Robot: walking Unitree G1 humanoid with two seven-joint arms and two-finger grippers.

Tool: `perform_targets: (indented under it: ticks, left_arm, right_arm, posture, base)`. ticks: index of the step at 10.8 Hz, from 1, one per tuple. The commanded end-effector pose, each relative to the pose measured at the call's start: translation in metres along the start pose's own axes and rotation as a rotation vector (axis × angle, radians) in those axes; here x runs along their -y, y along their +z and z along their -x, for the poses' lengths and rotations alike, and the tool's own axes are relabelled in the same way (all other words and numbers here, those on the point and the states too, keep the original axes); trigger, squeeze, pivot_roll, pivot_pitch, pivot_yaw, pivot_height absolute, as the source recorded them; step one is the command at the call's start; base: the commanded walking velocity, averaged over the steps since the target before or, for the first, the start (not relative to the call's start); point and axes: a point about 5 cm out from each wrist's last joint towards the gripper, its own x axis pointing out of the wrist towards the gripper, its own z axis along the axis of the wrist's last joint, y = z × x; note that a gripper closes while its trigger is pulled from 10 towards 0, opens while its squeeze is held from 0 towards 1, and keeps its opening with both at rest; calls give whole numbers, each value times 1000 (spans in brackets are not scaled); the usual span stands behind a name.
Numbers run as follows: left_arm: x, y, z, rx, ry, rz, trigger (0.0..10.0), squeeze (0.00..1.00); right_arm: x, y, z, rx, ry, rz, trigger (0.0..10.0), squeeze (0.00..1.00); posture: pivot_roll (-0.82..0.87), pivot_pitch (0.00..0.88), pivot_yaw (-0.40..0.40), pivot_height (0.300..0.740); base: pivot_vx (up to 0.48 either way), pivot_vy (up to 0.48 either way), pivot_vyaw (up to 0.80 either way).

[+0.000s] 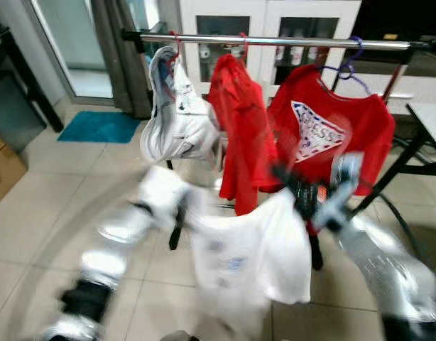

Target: Hang hanger

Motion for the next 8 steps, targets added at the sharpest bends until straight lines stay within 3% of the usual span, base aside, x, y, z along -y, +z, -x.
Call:
perform_targets:
  ticks: [1,2,3,4,5,6,7,8]
  left_arm:
    - [3,11,2,49,-58,5,0,0]
    - [15,19,4,103,-137,43,0,0]
    - [17,25,9,144,-145,71,0,0]
    - [12,45,15,287,-105,202,0,0]
    - [-2,75,25,484,-50,299,0,0]
    - [-13,102,34,654,-30,376,0,0]
    - [-18,114,40,729,-33,417,0,0]
    - [-12,96,34,543,-44,347,0,0]
  right_arm:
    - [10,5,-3,53,-131,39,0,0]
    - [23,5,-8,112,-311,54,0,0]
    - [27,7,-9,146,-354,57,0,0]
    - [27,5,-11,116,-338,105,0,0]
    - [26,-5,-10,-23,-278,327,0,0]
    - [24,-12,-10,-51,-250,349,0,0]
    - [23,-15,-11,-62,-226,378,0,0]
    - [24,-6,-12,30,-259,233,0,0]
  posture:
    - [-64,0,94,740]
    - [-64,0,94,740]
    - [-64,0,94,740]
    - [-62,0,88,740]
    - [-55,0,81,740]
    - [-50,0,78,740]
    - [-50,0,78,740]
    - [-47,0,78,740]
  base:
    - [0,0,0]
    - [0,0,0]
    - [0,0,0]
    - [0,0,0]
    - [0,0,0]
    - [0,0,0]
    - [0,0,0]
    - [0,0,0]
